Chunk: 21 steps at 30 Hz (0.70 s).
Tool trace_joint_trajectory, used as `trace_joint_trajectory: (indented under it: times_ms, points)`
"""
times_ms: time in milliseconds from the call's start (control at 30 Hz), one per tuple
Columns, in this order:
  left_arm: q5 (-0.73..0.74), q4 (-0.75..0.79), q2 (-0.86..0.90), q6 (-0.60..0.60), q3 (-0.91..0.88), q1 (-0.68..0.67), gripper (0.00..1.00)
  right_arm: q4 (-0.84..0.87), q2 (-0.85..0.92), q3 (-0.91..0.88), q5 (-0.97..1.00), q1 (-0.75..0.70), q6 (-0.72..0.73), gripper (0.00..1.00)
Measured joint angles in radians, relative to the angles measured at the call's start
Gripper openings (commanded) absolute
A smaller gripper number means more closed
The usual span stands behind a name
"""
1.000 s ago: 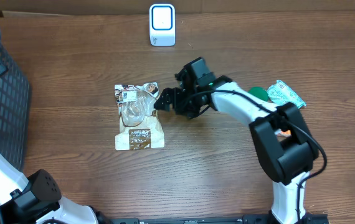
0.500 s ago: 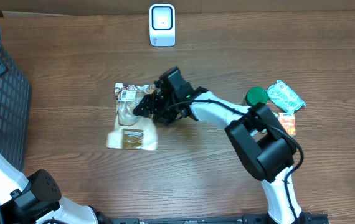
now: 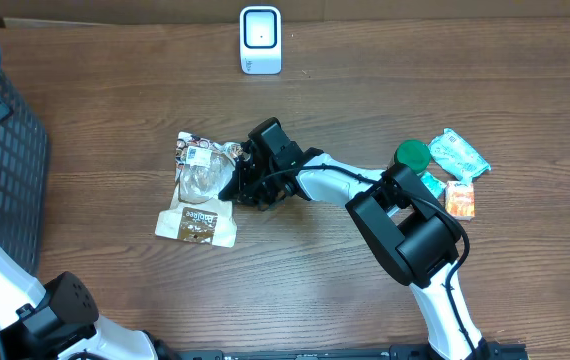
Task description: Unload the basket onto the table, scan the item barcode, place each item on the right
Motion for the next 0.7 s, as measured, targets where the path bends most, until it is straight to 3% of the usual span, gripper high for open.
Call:
trace_joint_trajectory:
  times_ms: [100,267,467,700]
  points:
    - [0.000,0.000,0.000,0.000,0.000,0.000,1.00,-0.091,0.000,0.025,-0.020,-0.006,-0.040,0.04]
    - [0.000,0.000,0.000,0.000,0.000,0.000,1.00,-0.393,-0.017,0.114,0.035,-0.021,-0.154,0.04]
    - [0.000,0.000,0.000,0.000,0.000,0.000,0.99,-0.899,-0.072,0.321,0.341,-0.027,-0.338,0.04]
    - [0.000,0.000,0.000,0.000,0.000,0.000,0.99,-1.252,-0.130,0.598,0.656,-0.019,-0.465,0.04]
